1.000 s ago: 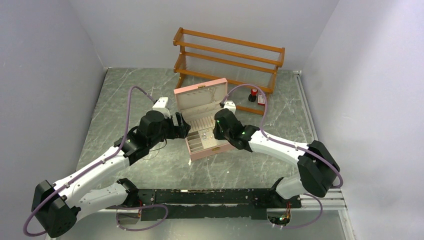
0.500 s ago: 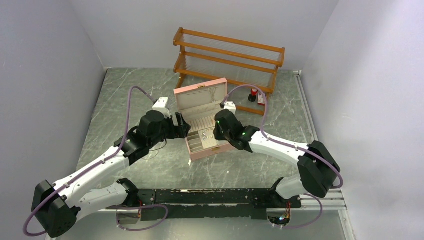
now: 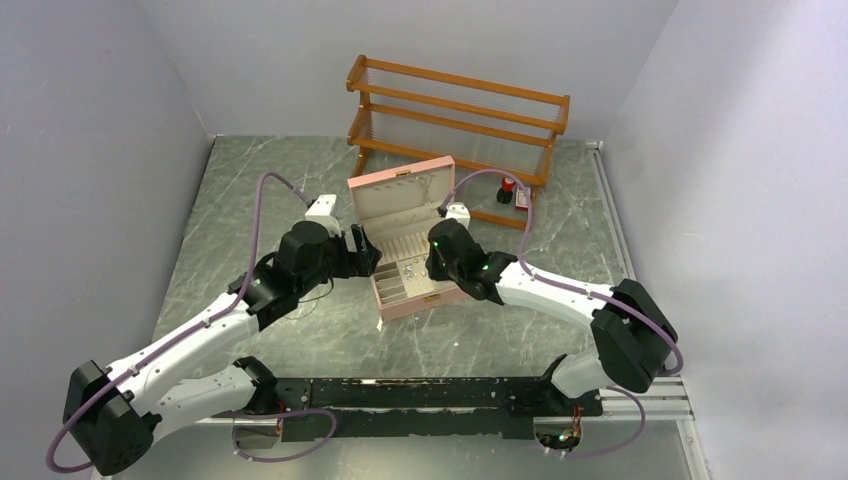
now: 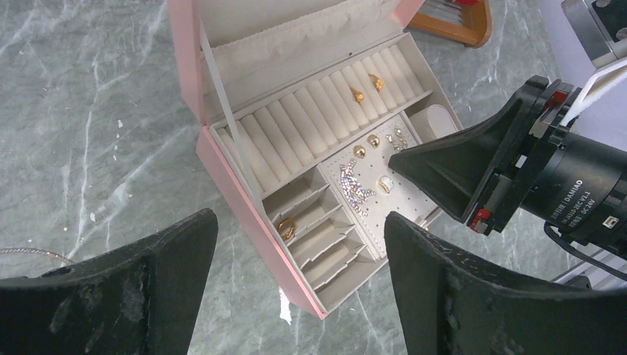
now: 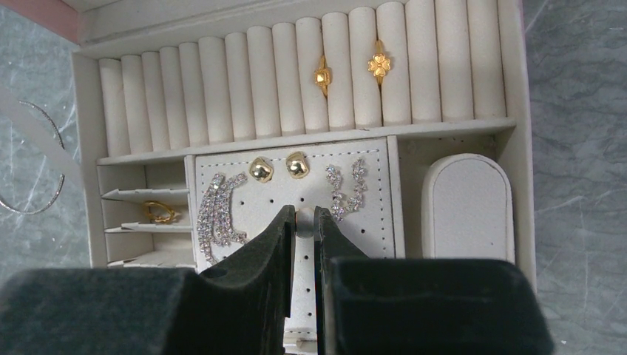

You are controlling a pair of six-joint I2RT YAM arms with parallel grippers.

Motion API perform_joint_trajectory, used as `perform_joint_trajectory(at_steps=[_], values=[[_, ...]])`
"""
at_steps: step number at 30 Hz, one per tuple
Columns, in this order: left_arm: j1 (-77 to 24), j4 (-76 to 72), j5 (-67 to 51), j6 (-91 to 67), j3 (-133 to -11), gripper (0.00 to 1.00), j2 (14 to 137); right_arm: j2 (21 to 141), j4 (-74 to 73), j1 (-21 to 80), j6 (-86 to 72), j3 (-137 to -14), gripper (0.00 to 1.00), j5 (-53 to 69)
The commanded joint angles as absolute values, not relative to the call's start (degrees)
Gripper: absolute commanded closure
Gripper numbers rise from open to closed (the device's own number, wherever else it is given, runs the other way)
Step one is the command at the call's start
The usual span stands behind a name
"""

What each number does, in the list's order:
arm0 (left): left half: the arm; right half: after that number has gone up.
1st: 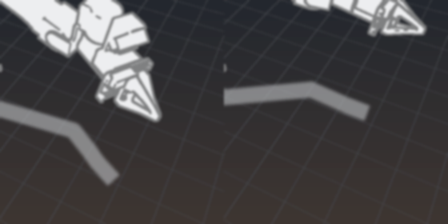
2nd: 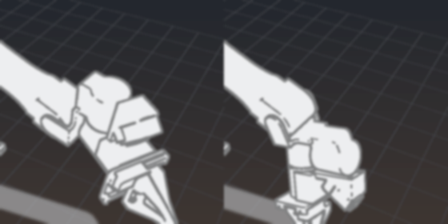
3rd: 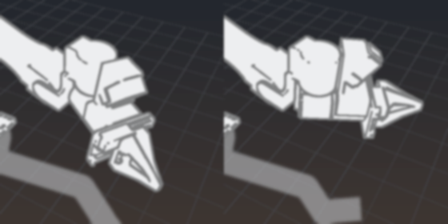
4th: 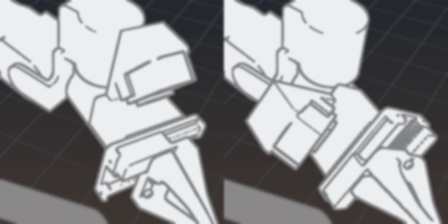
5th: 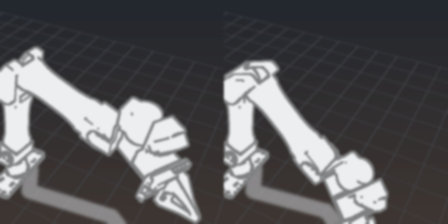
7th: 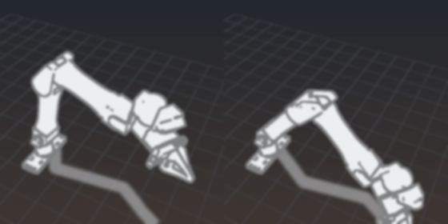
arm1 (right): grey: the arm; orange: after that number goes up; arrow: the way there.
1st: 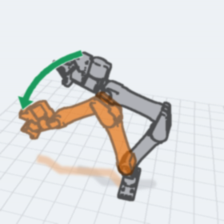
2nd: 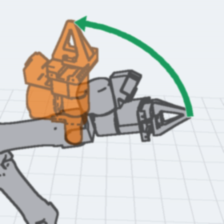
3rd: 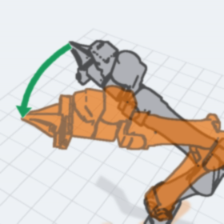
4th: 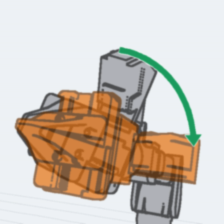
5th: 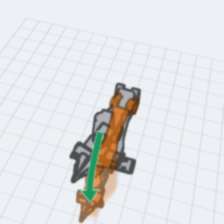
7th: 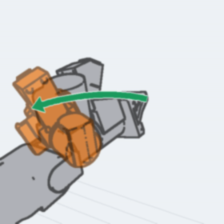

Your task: Organize the mixed jewelry

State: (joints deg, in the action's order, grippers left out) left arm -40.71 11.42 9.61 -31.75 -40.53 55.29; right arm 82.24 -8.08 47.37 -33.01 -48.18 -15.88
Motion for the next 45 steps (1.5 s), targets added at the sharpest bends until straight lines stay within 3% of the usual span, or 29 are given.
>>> perform_joint_trajectory(at_steps=[1, 25, 35, 38, 45], values=[[-40.8, 10.6, 9.0, -31.9, -40.7, 0.13, 54.3, 82.4, -7.5, 47.6, -31.2, -47.1, 0.89, -15.7], [-40.9, 14.2, 10.7, -34.3, -41.1, 0.13, 52.4, 78.5, -8.7, 47.6, -30.1, -48.0, 0.58, -12.9], [-40.8, 33.9, 23.5, -48.0, -43.2, 0.13, 56.3, 68.4, -8.8, 47.6, -34.5, -46.0, 0.51, -14.5], [-40.1, 36.2, 25.9, -52.1, -39.8, 0.17, 58.1, 66.3, -7.1, 47.6, -36.5, -43.5, 0.51, -13.0], [-28.0, 28.2, 16.7, -49.1, -32.0, 0.42, 63.3, 64.9, -5.8, 47.6, -40.2, -41.0, 0.52, -8.6]])
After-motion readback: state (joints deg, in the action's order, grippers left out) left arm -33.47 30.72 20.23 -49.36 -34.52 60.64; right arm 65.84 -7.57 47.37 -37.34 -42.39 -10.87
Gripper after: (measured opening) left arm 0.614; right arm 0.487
